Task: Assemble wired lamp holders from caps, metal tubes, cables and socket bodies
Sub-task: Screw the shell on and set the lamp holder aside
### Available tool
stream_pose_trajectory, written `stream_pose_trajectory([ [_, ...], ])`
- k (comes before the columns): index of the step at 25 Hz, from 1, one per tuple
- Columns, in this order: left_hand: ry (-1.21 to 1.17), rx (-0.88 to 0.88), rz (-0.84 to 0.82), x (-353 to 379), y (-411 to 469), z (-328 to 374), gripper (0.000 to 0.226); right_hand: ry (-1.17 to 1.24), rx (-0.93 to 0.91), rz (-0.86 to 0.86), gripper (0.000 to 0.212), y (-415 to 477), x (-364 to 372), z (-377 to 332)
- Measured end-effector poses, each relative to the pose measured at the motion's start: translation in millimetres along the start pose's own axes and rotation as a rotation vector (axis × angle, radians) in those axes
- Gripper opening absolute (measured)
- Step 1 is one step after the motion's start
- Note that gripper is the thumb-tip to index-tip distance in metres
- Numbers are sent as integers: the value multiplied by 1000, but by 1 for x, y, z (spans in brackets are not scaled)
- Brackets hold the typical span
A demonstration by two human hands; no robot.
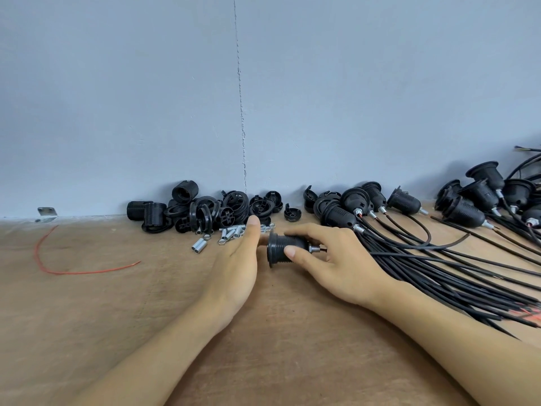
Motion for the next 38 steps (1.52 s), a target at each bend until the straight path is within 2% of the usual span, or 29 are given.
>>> stream_pose_trajectory([
  [6,-102,108,80,-2,-4,6,66,-70,76,22,30,3,-1,9],
  [9,-33,78,63,0,-5,5,69,-29,142,105,30,3,-4,11],
  [16,112,39,16,2,-4,-2,69,33,126,98,28,3,-5,4],
  [21,27,14,-22,-1,1,-2,70,54,88,43,24,2,-4,2],
  [29,-122,57,-9,-2,2,-2,67,-57,54,-81,36,2,-1,1],
  [33,-112,67,27,0,0,-3,67,-196,19,94,36,5,-6,3],
  [38,-71,67,13,0,-1,-3,71,-189,93,420,43,16,-39,16],
])
Point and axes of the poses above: each hand's wrist, its own y-axis towards the middle knuckle, its own x-axis out of the palm, z = x × y, the point moved 1 cm from there along y, towards the middle knuckle, and after that the axes turned 5 degrees about -z, right-handed, at the moved point
